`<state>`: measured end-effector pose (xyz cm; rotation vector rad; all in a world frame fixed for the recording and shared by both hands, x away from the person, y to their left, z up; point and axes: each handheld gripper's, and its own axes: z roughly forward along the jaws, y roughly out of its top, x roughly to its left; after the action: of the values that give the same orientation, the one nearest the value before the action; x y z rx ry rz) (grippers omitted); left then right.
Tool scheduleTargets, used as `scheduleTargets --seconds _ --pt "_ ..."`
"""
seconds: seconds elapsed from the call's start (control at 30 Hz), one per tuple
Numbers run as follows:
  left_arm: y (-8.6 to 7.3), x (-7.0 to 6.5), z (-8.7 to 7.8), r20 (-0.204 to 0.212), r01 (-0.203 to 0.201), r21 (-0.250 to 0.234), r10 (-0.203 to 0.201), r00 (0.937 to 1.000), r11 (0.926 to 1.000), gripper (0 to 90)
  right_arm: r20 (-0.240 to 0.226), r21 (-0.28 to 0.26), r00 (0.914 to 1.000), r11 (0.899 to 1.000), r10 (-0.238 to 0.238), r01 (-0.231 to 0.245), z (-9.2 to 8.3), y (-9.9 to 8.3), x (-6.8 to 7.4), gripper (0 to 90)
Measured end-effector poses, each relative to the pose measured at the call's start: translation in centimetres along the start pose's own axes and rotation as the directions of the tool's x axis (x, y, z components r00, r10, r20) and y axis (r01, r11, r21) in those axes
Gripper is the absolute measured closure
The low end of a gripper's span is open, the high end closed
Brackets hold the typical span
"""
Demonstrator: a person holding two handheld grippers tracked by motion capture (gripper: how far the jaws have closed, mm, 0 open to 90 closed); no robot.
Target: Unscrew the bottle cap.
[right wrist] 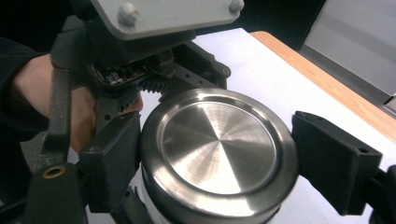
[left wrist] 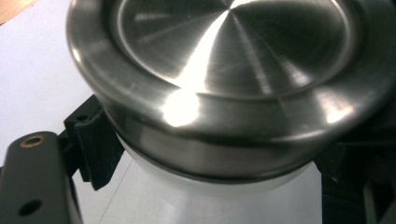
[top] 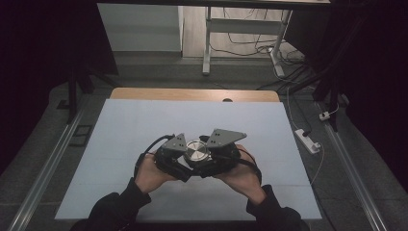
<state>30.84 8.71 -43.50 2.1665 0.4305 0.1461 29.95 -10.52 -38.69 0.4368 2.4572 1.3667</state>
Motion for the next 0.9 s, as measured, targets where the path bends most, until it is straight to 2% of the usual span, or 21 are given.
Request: scheduleTargets --seconds 0.07,0.13,0.27,0.37,0.5,0.53,0.57,0.67,0.77,0.9 --pt "-0.1 0.1 0.0 0.026 -0.01 -0.008 0.01 0.9996 0.9999 15.9 -0.026 -0.011 0.9996 1.0 0.013 -0.014 -0.2 0.0 -0.2 19.3" --pt "-0.1 0.2 -0.1 0.076 -0.031 -0.017 0.032 0.9966 0.9994 15.9 -0.069 -0.017 0.9976 1.0 0.008 -0.01 -0.4 -0.1 -0.5 19.4" --pt "-0.2 0.2 -0.3 0.161 -0.066 -0.039 0.071 0.9844 0.9971 15.8 -0.192 -0.042 0.9813 0.999 -0.01 0.002 -0.9 -0.3 -1.3 19.5" --pt "-0.2 0.1 -0.4 0.219 -0.095 -0.053 0.105 0.9702 0.994 15.8 -0.292 -0.065 0.9562 0.998 -0.016 -0.004 -1.1 -0.5 -1.9 19.5" --pt "-0.4 0.1 -0.2 0.287 -0.128 -0.072 0.143 0.9473 0.9892 15.8 -0.386 -0.096 0.9219 0.995 -0.035 -0.003 -1.3 -0.8 -2.3 19.5" --pt "-0.4 0.0 -0.2 0.29 -0.132 -0.072 0.148 0.9454 0.9886 15.8 -0.406 -0.104 0.913 0.995 -0.038 -0.005 -1.3 -0.8 -2.4 19.5" --pt "-0.4 0.0 -0.2 0.289 -0.139 -0.067 0.153 0.9449 0.988 15.9 -0.414 -0.106 0.9096 0.994 -0.038 -0.006 -1.3 -0.9 -2.5 19.5" --pt "-0.4 0.0 -0.1 0.282 -0.141 -0.062 0.152 0.9471 0.9881 15.8 -0.413 -0.113 0.91 0.994 -0.035 -0.013 -1.5 -0.9 -2.6 19.5" --pt "-0.4 0.1 -0.1 0.265 -0.127 -0.059 0.138 0.9543 0.9901 15.8 -0.406 -0.112 0.9136 0.993 -0.027 -0.021 -1.5 -0.9 -2.8 19.5" --pt "-0.5 0.4 -0.1 0.24 -0.107 -0.049 0.115 0.9639 0.9931 15.8 -0.379 -0.116 0.925 0.993 -0.022 -0.024 -1.4 -0.9 -2.9 19.5"
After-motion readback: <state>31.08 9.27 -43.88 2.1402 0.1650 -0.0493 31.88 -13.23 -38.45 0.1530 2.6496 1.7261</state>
